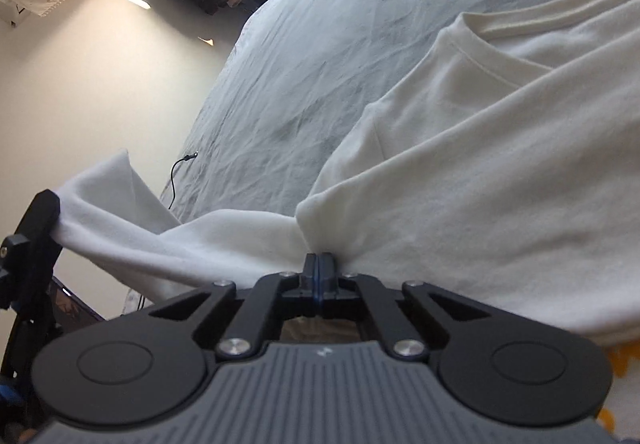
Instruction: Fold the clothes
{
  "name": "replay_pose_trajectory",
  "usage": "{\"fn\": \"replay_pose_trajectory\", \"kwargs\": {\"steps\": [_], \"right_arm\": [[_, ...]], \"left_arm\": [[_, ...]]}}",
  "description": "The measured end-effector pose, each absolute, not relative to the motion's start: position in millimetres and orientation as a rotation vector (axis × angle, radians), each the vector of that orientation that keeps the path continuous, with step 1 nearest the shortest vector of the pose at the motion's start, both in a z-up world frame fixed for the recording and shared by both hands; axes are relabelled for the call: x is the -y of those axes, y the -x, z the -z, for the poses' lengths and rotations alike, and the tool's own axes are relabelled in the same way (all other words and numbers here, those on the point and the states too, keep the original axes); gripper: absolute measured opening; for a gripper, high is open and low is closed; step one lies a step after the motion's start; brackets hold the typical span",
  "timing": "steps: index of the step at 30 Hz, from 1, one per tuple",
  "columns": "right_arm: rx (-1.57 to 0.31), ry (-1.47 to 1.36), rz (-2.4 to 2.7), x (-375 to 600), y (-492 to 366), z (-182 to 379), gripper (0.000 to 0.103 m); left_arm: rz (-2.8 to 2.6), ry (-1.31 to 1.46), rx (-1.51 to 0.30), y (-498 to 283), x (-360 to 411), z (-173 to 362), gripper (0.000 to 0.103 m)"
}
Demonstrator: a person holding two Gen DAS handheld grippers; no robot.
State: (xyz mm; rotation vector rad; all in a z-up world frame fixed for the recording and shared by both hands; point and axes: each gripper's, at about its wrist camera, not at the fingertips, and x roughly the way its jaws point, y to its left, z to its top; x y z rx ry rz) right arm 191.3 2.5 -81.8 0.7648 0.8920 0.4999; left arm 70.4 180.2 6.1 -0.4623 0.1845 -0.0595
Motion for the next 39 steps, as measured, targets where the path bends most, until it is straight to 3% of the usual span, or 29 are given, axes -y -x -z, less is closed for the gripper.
{"fn": "replay_pose_trajectory", "kwargs": {"steps": [4, 5, 7, 8, 10, 21, 22, 23, 25, 29, 39], "right_arm": [[-0.893, -0.781, -0.513, 5, -191, 78, 0.003], [-0.892, -0.817, -0.523, 17, -189, 74, 0.017], [-0.876, -0.864, -0.519, 46, -181, 63, 0.021], [-0.857, -0.862, -0.497, 65, -175, 55, 0.033], [-0.814, -0.831, -0.431, 105, -161, 38, 0.044], [-0.694, -0.859, -0.245, 233, -45, 6, 0.048], [-0.689, -0.869, -0.245, 235, -37, 9, 0.049], [-0.687, -0.878, -0.242, 233, -32, 12, 0.049], [-0.696, -0.878, -0.241, 229, -33, 10, 0.049], [-0.711, -0.877, -0.241, 223, -35, 6, 0.052], [-0.683, -0.846, -0.268, 224, -38, 0, 0.053]], "left_arm": [[0.153, 0.471, -0.205, -76, -164, -6, 0.006], [0.178, 0.475, -0.214, -76, -159, -5, 0.006], [0.230, 0.474, -0.238, -77, -148, -3, 0.006], [0.256, 0.467, -0.252, -78, -141, -2, 0.006], [0.301, 0.442, -0.296, -81, -127, 5, 0.006], [0.447, 0.180, -0.644, -99, -54, 62, 0.009], [0.461, 0.160, -0.651, -96, -52, 59, 0.014], [0.475, 0.140, -0.657, -93, -50, 56, 0.026], [0.497, 0.118, -0.661, -86, -49, 45, 0.041], [0.444, 0.086, -0.628, -72, -55, 21, 0.058], [0.112, 0.231, -0.676, -117, -79, 2, 0.059]]}}
